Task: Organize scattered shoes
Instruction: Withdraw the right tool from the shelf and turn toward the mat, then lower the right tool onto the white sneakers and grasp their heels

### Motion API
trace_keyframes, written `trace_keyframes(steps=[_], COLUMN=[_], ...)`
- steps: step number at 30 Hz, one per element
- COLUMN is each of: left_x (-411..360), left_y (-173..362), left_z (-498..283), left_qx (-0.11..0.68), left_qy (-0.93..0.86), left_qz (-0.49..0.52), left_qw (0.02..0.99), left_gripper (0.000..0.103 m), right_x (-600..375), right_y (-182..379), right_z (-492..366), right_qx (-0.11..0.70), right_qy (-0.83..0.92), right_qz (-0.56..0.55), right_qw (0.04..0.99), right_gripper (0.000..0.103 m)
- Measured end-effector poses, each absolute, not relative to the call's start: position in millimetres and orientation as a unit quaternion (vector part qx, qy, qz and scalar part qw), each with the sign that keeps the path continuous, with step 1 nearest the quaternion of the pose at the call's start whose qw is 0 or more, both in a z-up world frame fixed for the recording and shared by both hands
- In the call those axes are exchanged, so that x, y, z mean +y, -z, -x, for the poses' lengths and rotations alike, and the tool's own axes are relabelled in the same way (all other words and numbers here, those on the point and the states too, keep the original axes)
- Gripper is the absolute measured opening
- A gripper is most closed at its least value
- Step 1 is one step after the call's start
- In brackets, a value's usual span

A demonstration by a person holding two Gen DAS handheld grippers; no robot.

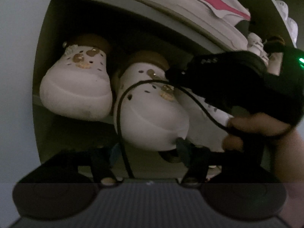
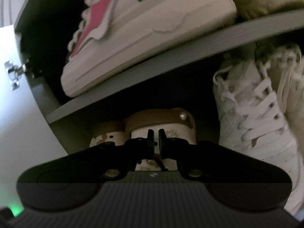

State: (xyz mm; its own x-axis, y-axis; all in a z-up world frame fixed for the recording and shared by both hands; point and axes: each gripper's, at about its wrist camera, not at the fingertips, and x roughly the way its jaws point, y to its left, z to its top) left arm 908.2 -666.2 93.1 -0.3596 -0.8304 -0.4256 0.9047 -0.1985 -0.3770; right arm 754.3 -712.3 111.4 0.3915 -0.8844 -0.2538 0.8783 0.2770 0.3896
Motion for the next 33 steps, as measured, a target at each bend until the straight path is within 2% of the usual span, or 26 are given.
trace_keyframes(steps=[4, 8, 10, 13, 16, 18, 22, 25, 28, 33], left_x=[-676, -681, -684, -688, -662, -645, -598, -575, -562, -535], left_y=[-89, -87, -84, -80, -75, -67, -42, -26, -27, -32], left_z=[-904, -898, -896, -879, -860, -851, -810, -754, -706, -624], left_qx=[0.282, 0.273, 0.252, 0.246, 0.222, 0.215, 0.203, 0.209, 0.21, 0.239], left_qy=[0.767, 0.766, 0.769, 0.767, 0.779, 0.784, 0.822, 0.873, 0.888, 0.902], left_qz=[-0.064, -0.07, -0.083, -0.103, -0.118, -0.125, -0.182, -0.24, -0.276, -0.321], left_qw=[0.573, 0.578, 0.582, 0.584, 0.575, 0.569, 0.5, 0.368, 0.302, 0.164], left_gripper=[0.064, 0.068, 0.075, 0.076, 0.098, 0.1, 0.1, 0.1, 0.1, 0.101], right_x=[-664, -624, -594, -562, -518, -490, -446, -411, -372, -286], right_y=[-118, -114, -105, -87, -61, -44, -16, 12, 41, 105], right_z=[-738, -709, -699, -682, -664, -651, -624, -583, -537, -476], right_qx=[-0.055, -0.116, -0.142, -0.172, -0.186, -0.188, -0.167, -0.148, -0.159, -0.118], right_qy=[0.573, 0.571, 0.574, 0.58, 0.61, 0.623, 0.674, 0.733, 0.774, 0.885], right_qz=[-0.127, -0.105, -0.092, -0.101, -0.121, -0.129, -0.152, -0.199, -0.229, -0.242], right_qw=[0.808, 0.806, 0.801, 0.789, 0.761, 0.748, 0.704, 0.633, 0.569, 0.38], right_gripper=[0.009, 0.009, 0.009, 0.009, 0.009, 0.009, 0.009, 0.009, 0.009, 0.009])
